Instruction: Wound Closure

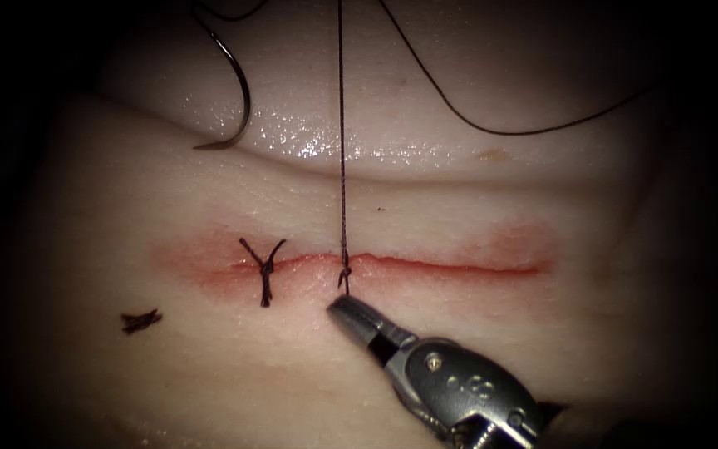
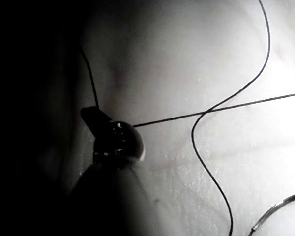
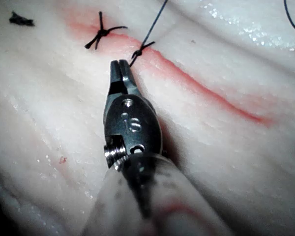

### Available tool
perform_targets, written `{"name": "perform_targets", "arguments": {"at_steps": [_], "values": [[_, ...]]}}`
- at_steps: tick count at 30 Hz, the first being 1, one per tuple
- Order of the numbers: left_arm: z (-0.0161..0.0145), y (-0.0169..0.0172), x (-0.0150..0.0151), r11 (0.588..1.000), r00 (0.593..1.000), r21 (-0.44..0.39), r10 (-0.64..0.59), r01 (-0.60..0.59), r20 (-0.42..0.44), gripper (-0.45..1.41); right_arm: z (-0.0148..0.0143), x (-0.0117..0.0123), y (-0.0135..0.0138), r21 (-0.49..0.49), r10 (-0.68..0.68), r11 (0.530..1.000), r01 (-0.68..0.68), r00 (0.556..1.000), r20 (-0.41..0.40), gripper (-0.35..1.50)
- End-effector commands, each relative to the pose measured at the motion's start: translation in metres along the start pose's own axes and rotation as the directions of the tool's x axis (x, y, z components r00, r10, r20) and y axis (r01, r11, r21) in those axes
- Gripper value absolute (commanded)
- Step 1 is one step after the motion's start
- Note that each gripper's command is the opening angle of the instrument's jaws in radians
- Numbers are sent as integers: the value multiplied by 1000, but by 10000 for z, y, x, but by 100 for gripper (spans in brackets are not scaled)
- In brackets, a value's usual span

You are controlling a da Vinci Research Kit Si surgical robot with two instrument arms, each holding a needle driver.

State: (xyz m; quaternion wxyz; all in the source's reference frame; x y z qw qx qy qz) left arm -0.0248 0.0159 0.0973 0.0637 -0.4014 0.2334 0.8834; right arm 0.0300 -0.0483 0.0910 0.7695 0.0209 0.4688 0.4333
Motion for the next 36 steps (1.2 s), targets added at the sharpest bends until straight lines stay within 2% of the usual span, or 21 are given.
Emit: {"name": "perform_targets", "arguments": {"at_steps": [1,9,17,21,29,31,32,33,34,36], "values": [[9,-1,-1,1000,1000,0,-1,1,4,-45,6,-9,-9,7,-1,1000,1,1000,2,-35],[13,-10,-4,999,999,9,31,-31,34,-45,0,-23,-26,27,-23,999,22,999,29,-35],[16,-16,-4,999,999,11,35,-35,40,-45,3,-26,-29,30,-28,999,27,999,37,-35],[17,-20,-4,999,998,15,42,-42,47,-45,1,-30,-37,72,-38,997,34,998,51,-35],[16,-16,-3,999,998,7,48,-49,49,-45,2,-26,-37,75,-40,997,36,998,54,-35],[10,-5,1,999,999,-18,29,-28,42,-45,2,-21,-35,104,-29,994,23,998,49,-35],[5,2,5,999,1000,-42,-1,2,28,-45,2,-17,-33,126,-23,992,18,999,43,-28],[1,7,8,998,1000,-60,-20,22,18,-45,2,-14,-32,142,-20,990,15,999,37,2],[-6,16,14,995,999,-89,-52,52,5,-45,1,-8,-30,164,-7,986,8,1000,-6,58],[-21,28,25,988,995,-122,-99,95,-26,-45,-1,3,-26,192,3,981,2,1000,-23,100]]}}
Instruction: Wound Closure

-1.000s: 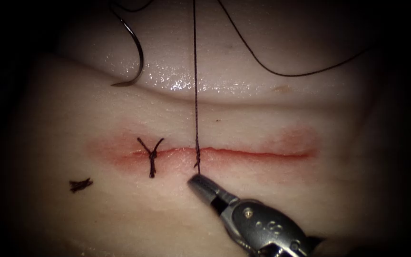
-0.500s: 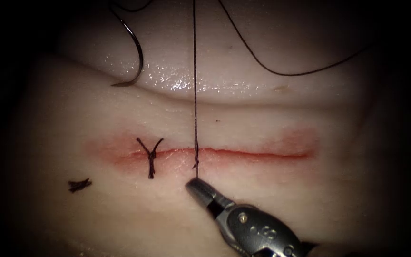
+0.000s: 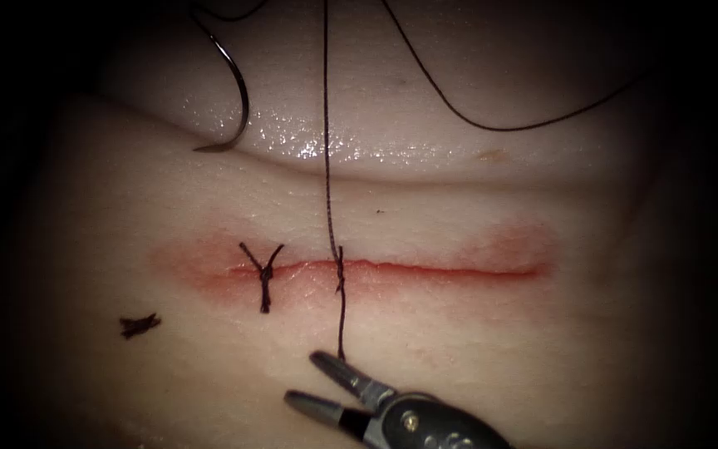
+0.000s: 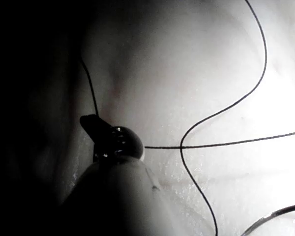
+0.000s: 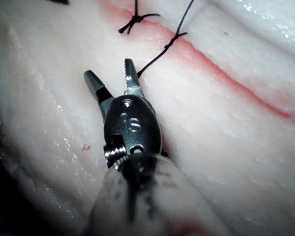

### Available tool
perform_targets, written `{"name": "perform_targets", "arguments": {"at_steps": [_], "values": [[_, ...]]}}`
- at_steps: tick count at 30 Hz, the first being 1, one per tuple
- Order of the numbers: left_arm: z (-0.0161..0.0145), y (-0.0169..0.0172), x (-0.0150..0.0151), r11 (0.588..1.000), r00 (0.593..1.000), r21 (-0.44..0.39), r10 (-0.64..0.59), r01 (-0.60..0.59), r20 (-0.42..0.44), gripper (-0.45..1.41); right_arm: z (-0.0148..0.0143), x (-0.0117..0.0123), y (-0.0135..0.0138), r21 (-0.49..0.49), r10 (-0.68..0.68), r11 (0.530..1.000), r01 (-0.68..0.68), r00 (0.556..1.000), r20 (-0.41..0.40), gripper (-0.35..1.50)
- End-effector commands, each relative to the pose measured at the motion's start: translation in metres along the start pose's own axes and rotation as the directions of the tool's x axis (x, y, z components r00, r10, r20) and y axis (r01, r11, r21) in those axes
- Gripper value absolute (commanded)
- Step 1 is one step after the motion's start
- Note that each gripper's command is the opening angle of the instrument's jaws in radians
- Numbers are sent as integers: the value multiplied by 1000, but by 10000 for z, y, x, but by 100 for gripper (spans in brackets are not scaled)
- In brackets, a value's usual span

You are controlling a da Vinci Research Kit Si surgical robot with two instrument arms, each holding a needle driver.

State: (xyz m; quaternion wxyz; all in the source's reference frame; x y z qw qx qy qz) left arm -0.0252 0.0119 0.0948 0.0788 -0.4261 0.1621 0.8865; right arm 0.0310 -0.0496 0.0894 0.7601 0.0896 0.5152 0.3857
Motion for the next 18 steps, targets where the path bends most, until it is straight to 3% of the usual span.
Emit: {"name": "perform_targets", "arguments": {"at_steps": [1,5,8,14,18], "values": [[-1,7,6,999,999,-28,-42,41,-28,-45,6,5,-1,13,8,1000,-8,1000,-4,113],[-37,33,30,984,985,-105,-155,147,-72,-45,4,23,8,26,31,999,-31,1000,2,140],[-76,56,54,962,966,-176,-230,208,-115,-45,2,32,13,45,29,999,-29,1000,0,145],[-147,99,111,934,943,-256,-295,251,-152,-45,11,55,35,137,9,990,-8,1000,-4,123],[-173,115,136,928,940,-274,-302,252,-159,-45,24,64,52,205,9,979,-5,1000,-15,101]]}}
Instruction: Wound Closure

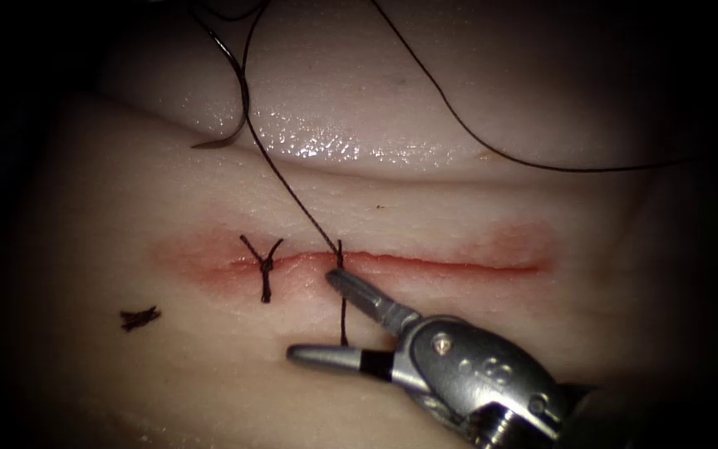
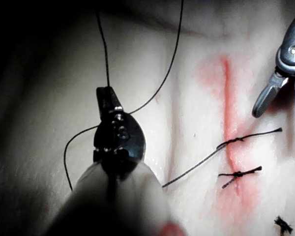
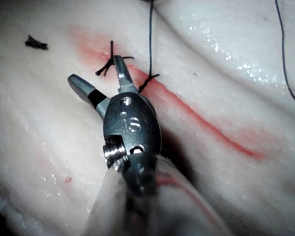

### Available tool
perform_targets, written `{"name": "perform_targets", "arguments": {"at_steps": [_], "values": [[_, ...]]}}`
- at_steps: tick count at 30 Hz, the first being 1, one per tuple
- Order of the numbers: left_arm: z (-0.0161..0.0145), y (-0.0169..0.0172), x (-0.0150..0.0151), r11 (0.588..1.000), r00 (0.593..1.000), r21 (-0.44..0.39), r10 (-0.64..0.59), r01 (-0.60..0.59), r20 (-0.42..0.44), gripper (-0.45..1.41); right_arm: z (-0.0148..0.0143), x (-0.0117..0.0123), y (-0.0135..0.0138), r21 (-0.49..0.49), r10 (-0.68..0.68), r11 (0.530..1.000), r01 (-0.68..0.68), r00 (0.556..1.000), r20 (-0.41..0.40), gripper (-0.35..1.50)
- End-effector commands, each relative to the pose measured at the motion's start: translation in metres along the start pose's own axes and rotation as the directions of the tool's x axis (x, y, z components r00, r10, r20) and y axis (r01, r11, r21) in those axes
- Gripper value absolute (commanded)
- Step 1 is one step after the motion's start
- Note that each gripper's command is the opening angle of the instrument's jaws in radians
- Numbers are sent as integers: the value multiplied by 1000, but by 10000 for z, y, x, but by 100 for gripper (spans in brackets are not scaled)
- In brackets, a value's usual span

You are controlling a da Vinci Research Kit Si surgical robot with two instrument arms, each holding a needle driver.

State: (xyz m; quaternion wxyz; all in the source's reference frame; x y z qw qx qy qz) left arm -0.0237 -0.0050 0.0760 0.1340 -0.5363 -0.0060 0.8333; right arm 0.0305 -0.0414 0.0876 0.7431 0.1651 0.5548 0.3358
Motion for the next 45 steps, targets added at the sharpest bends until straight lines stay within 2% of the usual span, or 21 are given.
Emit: {"name": "perform_targets", "arguments": {"at_steps": [1,3,4,5,6,8,16,21,27,28,36,37,41,45], "values": [[8,0,-3,1000,1000,-1,2,-2,-2,-45,14,-3,6,6,-1,1000,2,1000,-5,101],[-2,19,10,1000,1000,-20,2,-3,-22,-45,27,-1,19,51,-5,999,6,1000,-15,85],[-5,26,14,1000,1000,-25,-2,2,-26,-45,31,-1,22,73,-13,997,15,1000,-21,59],[-8,35,19,1000,1000,-30,1,-2,-31,-45,39,1,30,110,-35,993,38,999,-32,-8],[-10,39,21,999,999,-32,3,-4,-33,-45,43,3,33,126,-49,991,53,998,-35,-33],[-18,58,24,999,999,-49,-3,1,-49,-45,57,9,46,173,-76,981,86,995,-62,-35],[-27,98,20,994,996,-101,-39,30,-86,-45,88,16,63,219,-101,968,119,991,-92,-35],[-32,116,17,992,993,-123,-49,36,-106,-45,104,19,73,223,-105,966,129,988,-116,-35],[-34,143,12,988,990,-148,-68,49,-126,-45,126,24,98,199,-100,971,130,983,-155,-35],[-35,148,10,987,989,-154,-73,53,-126,-45,129,25,105,190,-94,973,128,979,-180,-35],[-39,163,2,985,985,-155,-96,74,-145,-45,130,30,128,185,-17,980,75,955,-296,-35],[-41,163,-2,985,984,-155,-100,76,-150,-45,128,30,132,192,32,981,33,945,-326,-35],[-43,156,-15,986,979,-139,-119,96,-165,-45,123,29,134,239,137,970,-45,913,-385,-35],[-35,151,-43,985,978,-125,-141,122,-156,-45,116,34,132,312,211,947,-73,876,-434,-35]]}}
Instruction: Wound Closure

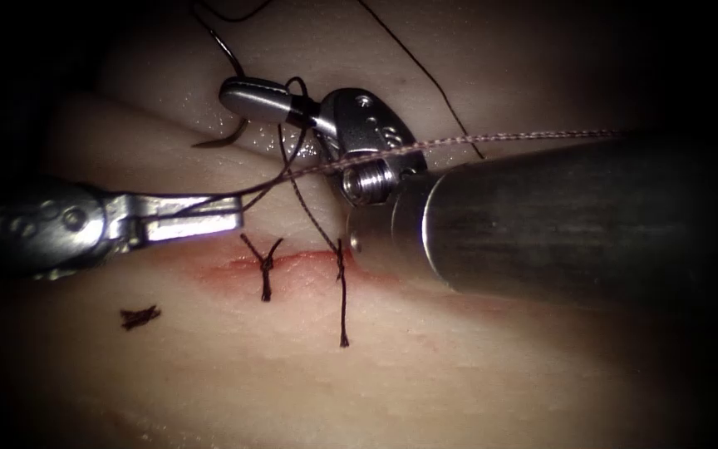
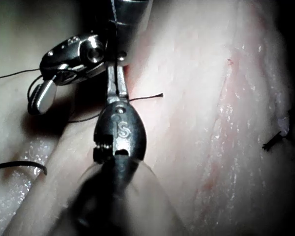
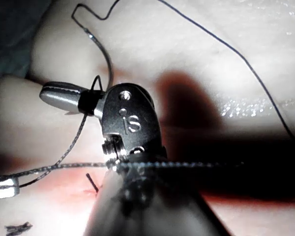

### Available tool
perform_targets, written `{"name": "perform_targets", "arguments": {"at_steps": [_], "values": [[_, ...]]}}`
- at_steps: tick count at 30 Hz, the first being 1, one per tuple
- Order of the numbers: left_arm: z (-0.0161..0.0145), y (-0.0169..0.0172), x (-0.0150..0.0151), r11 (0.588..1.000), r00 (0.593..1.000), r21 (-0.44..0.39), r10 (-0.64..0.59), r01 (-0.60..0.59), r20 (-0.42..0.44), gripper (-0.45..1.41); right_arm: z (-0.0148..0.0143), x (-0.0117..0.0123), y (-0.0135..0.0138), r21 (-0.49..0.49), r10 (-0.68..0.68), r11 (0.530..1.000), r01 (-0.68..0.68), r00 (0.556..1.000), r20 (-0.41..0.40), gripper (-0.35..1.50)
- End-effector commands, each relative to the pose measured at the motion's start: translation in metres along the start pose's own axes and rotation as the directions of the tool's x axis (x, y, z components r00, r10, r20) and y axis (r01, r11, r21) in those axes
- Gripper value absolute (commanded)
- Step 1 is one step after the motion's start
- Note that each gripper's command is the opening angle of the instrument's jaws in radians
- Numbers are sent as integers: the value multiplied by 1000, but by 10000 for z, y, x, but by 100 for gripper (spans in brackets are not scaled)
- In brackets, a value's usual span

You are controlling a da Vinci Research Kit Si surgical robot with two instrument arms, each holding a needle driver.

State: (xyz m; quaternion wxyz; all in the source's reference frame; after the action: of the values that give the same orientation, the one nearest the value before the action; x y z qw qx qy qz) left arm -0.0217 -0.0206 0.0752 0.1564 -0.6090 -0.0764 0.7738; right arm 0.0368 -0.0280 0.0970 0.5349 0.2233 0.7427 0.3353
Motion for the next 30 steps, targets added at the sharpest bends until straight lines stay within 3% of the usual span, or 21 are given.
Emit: {"name": "perform_targets", "arguments": {"at_steps": [1,6,13,24,30], "values": [[9,-1,-17,1000,1000,3,-7,7,4,-45,6,-1,-1,28,24,999,-23,999,-23,-35],[12,-13,-45,1000,1000,17,-26,26,13,-45,-1,13,-11,92,62,994,-58,998,-33,-35],[8,-31,-54,999,999,34,-31,31,27,-45,-19,26,-25,136,82,987,-84,996,22,-35],[33,-51,-53,998,999,37,-41,41,12,-45,-24,18,-40,297,17,952,-78,979,204,-35],[38,-69,-62,998,999,33,-48,47,6,-45,-18,17,-62,404,-53,912,-68,959,280,-35]]}}
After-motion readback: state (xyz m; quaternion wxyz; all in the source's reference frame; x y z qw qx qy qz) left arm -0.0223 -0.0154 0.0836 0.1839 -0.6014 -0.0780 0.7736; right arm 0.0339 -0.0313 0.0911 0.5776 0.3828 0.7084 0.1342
